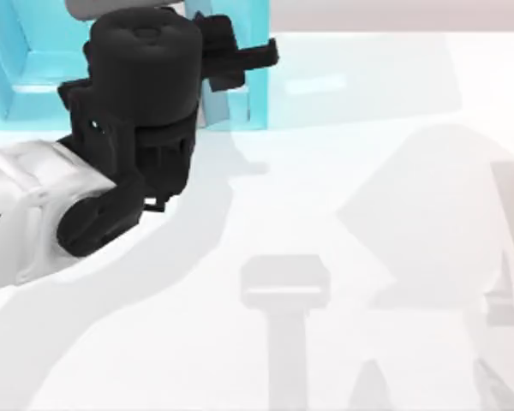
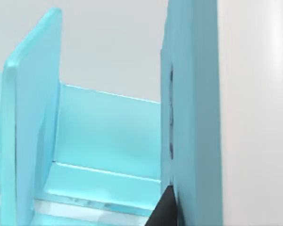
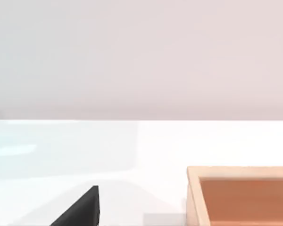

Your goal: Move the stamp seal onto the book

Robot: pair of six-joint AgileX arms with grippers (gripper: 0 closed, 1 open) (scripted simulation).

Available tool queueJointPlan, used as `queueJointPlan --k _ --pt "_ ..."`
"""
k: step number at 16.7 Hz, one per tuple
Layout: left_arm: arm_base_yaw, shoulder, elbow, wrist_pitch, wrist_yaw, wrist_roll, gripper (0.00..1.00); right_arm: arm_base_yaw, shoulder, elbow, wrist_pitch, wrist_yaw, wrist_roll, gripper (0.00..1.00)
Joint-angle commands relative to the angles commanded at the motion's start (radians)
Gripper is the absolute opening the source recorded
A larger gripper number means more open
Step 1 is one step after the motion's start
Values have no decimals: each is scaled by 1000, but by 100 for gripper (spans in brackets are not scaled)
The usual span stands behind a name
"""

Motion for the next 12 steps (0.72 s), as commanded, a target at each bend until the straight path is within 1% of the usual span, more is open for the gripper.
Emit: queueJointPlan --k 3,12 --pt "-81 128 83 -42 -88 -283 0 0 0 0 0 0 0 100" --pt "-335 512 334 -208 -368 -1331 0 0 0 0 0 0 0 100"
